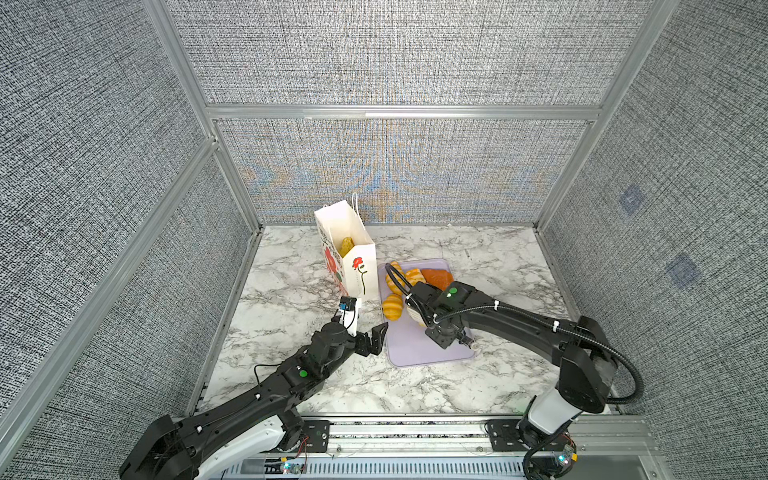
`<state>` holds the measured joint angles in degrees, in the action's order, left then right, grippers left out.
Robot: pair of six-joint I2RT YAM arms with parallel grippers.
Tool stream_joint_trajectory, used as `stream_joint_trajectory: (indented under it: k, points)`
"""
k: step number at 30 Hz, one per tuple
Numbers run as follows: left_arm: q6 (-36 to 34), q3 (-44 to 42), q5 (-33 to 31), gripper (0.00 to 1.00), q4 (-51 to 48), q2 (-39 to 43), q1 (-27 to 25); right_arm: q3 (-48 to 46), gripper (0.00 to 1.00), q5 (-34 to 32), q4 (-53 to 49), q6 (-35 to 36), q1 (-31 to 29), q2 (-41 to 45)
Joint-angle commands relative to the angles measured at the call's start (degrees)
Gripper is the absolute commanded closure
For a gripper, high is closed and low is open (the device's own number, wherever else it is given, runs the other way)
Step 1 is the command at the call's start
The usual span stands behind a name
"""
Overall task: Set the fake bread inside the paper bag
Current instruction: 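Squeeze the tongs shut on the ring donut and lift, right gripper, then carry the donut in the tongs over to the bag opening, right gripper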
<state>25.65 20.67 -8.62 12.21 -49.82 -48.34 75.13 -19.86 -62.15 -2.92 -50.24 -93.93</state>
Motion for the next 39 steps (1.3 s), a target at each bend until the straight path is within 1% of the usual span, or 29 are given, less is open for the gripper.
stream_joint_trajectory:
  k: [1, 9, 15, 25, 28, 34, 39]
  points:
    - [-1.82, 0.91, -0.82, 0.01, -1.27, 0.66, 0.00, 1.10, 0.75, 0.19, 0.54, -0.86, 0.14, 1.12]
    - [-4.56, 3.33, -2.97, 0.01, -4.64, 3.54, 0.07, 4.79, 0.74, 0.91, 0.96, -1.14, 0.40, 3.27]
    - [-6.63, 6.85, -3.48, 0.01, -8.14, 3.68, 0.08, 7.57, 0.74, 1.93, 1.74, -1.03, 0.49, 4.88]
    - [-9.79, 11.42, -5.32, 0.01, -11.28, 3.90, 0.69, 13.54, 0.74, 4.06, 2.43, 0.12, 0.58, 6.55]
    - [-9.89, 12.85, -7.77, 0.01, -13.04, 3.77, 1.05, 15.74, 0.74, 4.95, 2.91, 0.56, 0.58, 6.44]
    - [-11.86, 14.47, -8.55, 0.00, -13.87, 3.86, 2.64, 18.87, 0.74, 6.01, 4.11, 1.32, 0.58, 6.24]
    - [-12.98, 15.28, -7.88, 0.00, -13.79, 3.86, 5.78, 20.45, 0.74, 7.47, 6.87, 2.12, 0.58, 6.96]
